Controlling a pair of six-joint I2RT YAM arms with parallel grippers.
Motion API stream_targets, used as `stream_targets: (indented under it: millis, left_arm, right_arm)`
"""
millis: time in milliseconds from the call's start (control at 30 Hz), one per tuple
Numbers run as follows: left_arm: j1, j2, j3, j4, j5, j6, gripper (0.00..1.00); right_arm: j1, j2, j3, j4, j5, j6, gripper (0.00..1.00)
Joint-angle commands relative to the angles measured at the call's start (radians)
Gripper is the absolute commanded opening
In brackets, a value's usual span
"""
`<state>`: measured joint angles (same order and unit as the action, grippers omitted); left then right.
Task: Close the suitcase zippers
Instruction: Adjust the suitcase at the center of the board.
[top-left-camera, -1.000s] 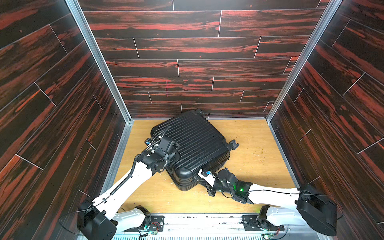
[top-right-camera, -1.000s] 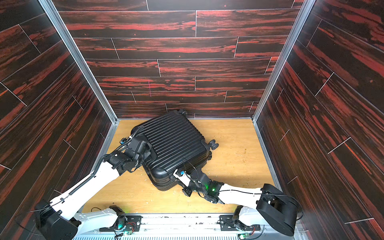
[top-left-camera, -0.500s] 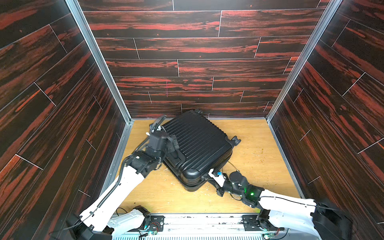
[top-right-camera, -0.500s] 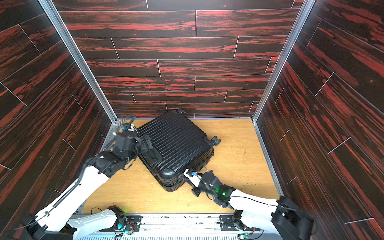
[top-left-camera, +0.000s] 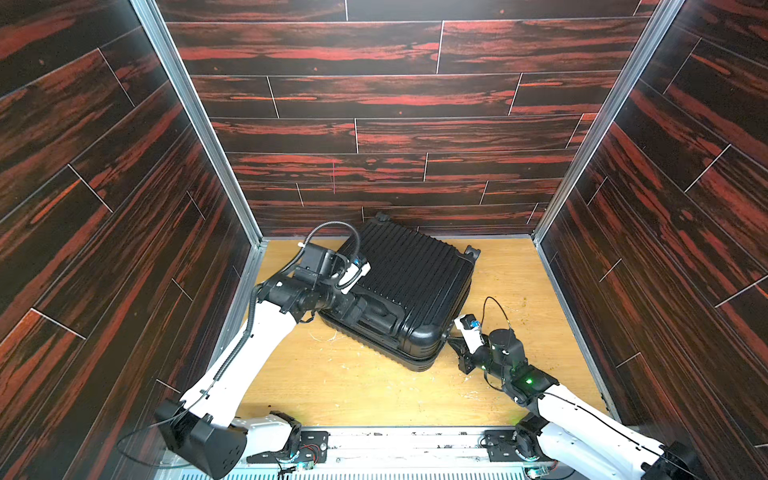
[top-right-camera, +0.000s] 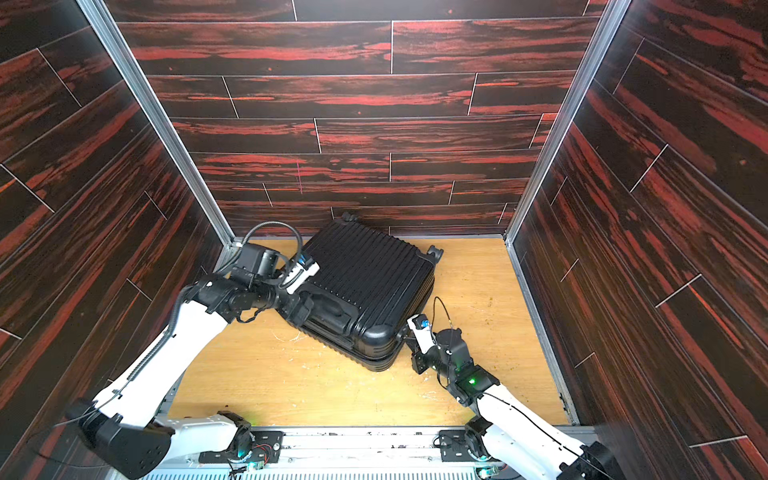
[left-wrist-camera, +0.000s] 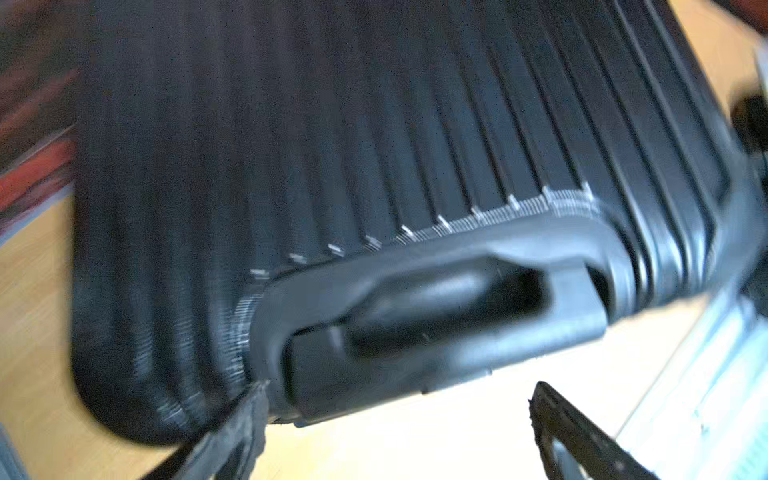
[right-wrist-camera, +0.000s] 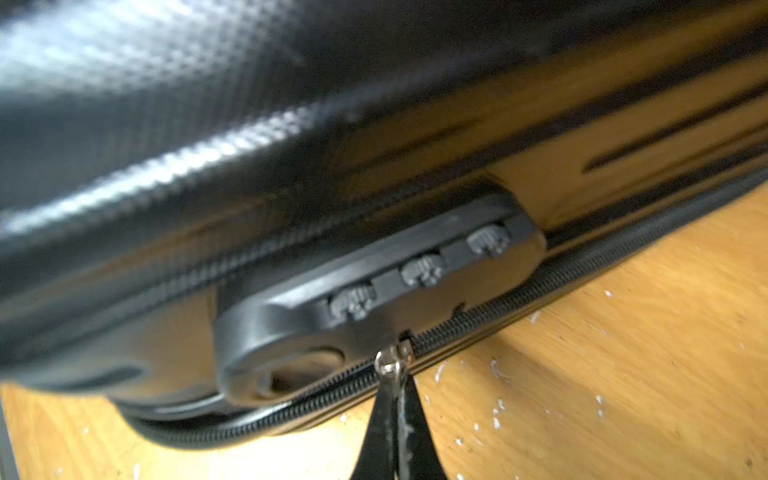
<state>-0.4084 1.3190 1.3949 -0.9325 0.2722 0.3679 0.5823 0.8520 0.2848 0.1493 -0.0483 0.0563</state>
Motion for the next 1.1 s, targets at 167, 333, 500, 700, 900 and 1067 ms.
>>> stream_targets:
  millis: [167,333,500,700,900,1067]
  left_arm:
    - [-0.017,0.080,0.043,-0.102,0.158,0.404,0.97]
    - [-0.028,0.129,0.056,-0.126,0.216,0.602,0.92]
    - [-0.040,0.217,0.110,-0.178,0.207,0.676,0.85]
    - [-0.063,0.304,0.149,-0.220,0.187,0.738,0.77]
    - [-0.105,0.345,0.146,-0.207,0.120,0.736,0.72]
    - [-0.134,0.358,0.153,-0.243,0.078,0.720,0.61]
  right_arm:
    - [-0.020,0.011,0.023,0.062,-0.024,0.037,0.00]
    - [-0.023,0.019,0.027,0.066,-0.036,0.042,0.00]
    - [-0.024,0.025,0.025,0.071,-0.051,0.048,0.00]
    - [-0.025,0.033,0.027,0.073,-0.064,0.046,0.00]
    - [-0.024,0.052,0.039,0.069,-0.090,0.029,0.00]
    - [-0.024,0.073,0.056,0.051,-0.108,0.020,0.00]
